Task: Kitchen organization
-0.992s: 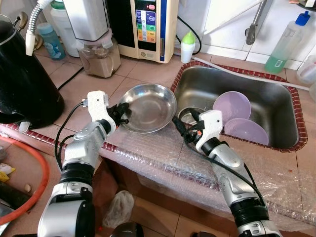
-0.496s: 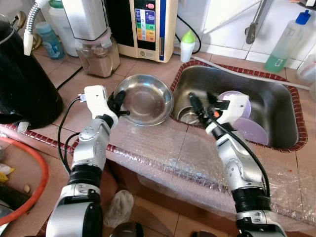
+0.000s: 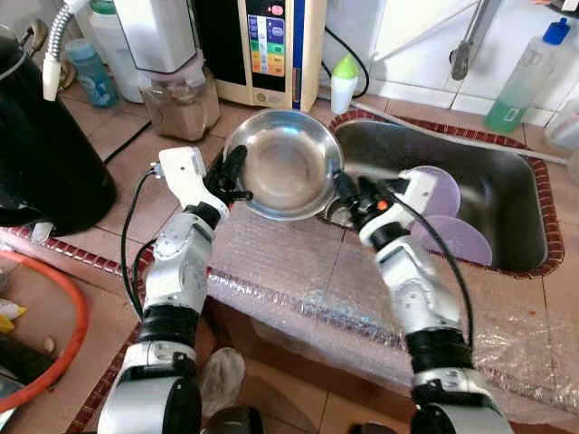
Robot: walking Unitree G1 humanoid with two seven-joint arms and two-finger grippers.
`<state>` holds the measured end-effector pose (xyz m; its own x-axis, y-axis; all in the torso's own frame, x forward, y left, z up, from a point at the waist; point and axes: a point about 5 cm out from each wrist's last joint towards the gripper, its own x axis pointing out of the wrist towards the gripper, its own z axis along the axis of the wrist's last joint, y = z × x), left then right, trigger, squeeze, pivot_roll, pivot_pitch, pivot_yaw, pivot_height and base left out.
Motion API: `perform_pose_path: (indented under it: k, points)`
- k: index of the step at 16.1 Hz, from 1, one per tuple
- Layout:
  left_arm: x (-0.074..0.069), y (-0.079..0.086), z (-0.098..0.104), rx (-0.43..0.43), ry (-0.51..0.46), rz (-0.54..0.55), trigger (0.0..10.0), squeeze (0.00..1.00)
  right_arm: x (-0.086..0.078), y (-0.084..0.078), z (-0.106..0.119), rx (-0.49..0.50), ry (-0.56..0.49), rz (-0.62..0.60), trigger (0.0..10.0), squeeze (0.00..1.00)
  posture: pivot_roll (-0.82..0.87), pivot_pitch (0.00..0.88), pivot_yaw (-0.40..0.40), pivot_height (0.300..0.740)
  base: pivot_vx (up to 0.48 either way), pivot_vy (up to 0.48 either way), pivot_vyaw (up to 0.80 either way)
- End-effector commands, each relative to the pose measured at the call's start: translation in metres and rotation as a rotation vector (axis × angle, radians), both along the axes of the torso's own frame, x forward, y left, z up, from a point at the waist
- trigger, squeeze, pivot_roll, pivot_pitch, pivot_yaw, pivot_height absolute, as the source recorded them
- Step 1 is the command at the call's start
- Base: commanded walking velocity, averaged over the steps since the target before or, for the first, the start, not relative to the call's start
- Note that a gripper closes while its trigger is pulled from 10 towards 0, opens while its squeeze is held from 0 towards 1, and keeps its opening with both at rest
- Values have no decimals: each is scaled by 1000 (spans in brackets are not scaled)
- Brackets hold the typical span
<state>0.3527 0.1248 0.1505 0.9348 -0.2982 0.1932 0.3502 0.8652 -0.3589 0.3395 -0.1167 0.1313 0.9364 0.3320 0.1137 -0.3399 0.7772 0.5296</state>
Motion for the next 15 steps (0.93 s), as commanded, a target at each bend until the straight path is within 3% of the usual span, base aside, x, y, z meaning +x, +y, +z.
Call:
perform_pose_path:
  k: [1, 3, 5, 6, 15]
  points:
    - [-2, -7, 12, -21, -60, -54, 0, 0, 4, 8, 0, 9, 24, 15, 10000, 0, 50, 26, 37, 740, 0, 0, 0]
    - [-4, -11, 11, -26, -63, -78, 0, 0, 7, 17, 0, 23, 34, 38, 10000, 0, 49, 29, 40, 740, 0, 0, 0]
    - [-5, -14, 13, -35, -73, -96, 0, 0, 11, 22, -5, 12, 71, 33, 2196, 0, 50, 31, 40, 740, 0, 0, 0]
    - [-5, -14, 14, -39, -77, -99, 0, 0, 13, 23, -7, 0, 90, 21, 0, 0, 51, 30, 38, 740, 0, 0, 0]
    - [-7, -11, 13, -34, -83, -96, 0, 0, 22, 3, -8, 86, 182, -95, 0, 0, 54, 30, 31, 740, 0, 0, 0]
